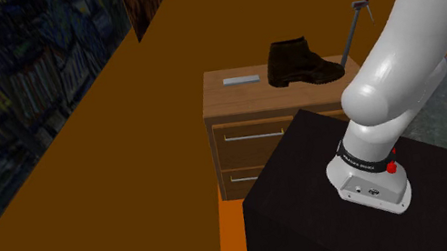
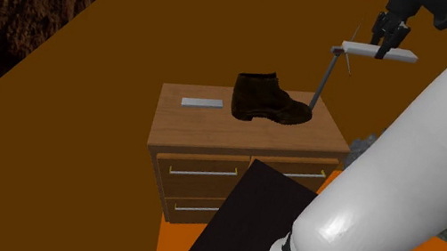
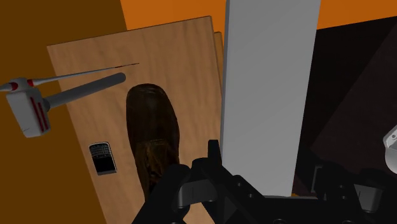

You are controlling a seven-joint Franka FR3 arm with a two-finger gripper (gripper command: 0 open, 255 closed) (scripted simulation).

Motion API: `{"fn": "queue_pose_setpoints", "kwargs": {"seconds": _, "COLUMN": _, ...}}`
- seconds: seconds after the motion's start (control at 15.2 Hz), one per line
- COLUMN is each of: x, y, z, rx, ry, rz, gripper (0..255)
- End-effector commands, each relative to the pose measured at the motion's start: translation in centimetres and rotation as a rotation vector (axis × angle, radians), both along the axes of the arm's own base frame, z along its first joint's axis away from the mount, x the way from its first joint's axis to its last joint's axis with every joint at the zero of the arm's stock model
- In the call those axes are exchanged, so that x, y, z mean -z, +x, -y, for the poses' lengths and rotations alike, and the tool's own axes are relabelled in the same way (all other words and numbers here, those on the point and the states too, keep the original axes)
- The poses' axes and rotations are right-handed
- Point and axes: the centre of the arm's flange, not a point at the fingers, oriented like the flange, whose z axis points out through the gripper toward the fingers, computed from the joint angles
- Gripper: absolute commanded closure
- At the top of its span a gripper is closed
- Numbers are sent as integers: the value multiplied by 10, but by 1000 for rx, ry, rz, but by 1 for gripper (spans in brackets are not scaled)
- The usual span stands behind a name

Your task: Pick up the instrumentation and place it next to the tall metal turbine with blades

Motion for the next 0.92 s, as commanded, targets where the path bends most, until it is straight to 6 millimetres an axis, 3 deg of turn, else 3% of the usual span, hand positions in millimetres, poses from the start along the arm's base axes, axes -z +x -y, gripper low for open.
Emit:
{"fn": "queue_pose_setpoints", "kwargs": {"seconds": 0.0, "x": 11, "y": 1, "z": 0, "rx": 0, "ry": -1, "rz": 0, "gripper": 255}}
{"fn": "queue_pose_setpoints", "kwargs": {"seconds": 0.86, "x": 80, "y": 1, "z": 0, "rx": 0, "ry": -1, "rz": 0, "gripper": 255}}
